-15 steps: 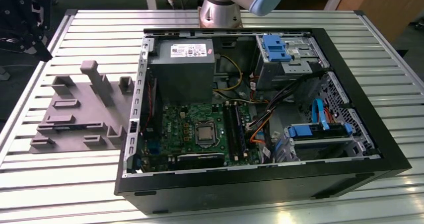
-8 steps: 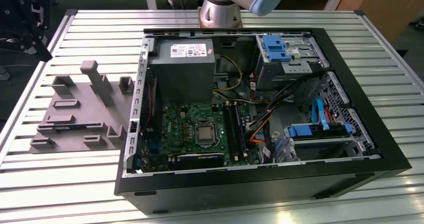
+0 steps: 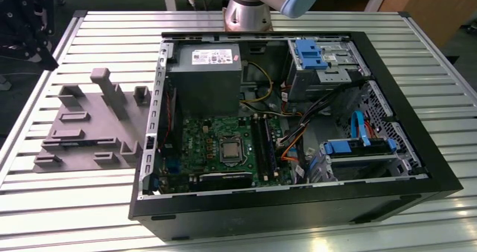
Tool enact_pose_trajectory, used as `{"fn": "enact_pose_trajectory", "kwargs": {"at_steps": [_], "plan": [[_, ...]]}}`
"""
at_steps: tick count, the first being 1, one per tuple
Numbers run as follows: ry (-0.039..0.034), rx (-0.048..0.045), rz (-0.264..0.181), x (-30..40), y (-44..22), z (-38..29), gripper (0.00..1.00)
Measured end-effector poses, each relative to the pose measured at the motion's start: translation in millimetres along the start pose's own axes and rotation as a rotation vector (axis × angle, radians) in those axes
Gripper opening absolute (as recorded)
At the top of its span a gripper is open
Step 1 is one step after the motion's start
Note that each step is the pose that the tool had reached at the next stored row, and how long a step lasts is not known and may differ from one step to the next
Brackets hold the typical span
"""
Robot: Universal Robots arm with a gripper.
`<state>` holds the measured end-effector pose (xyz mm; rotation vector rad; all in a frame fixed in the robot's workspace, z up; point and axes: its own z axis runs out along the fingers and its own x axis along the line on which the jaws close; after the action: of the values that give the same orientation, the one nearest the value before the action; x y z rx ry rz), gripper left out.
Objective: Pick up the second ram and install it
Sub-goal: 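Pick up the second ram and move it above second insertion slot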
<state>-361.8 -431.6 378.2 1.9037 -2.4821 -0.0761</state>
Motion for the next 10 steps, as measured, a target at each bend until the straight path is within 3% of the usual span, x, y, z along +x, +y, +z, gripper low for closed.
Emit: {"fn": "enact_pose_trajectory", "kwargs": {"at_steps": [7, 10], "plan": [[0.0043, -0.0018, -0.092, 0.5, 0.5, 5.3, 0.11], [0.0047, -0.0020, -0.102, 2.3, 6.5, 8.5, 0.11]]}}
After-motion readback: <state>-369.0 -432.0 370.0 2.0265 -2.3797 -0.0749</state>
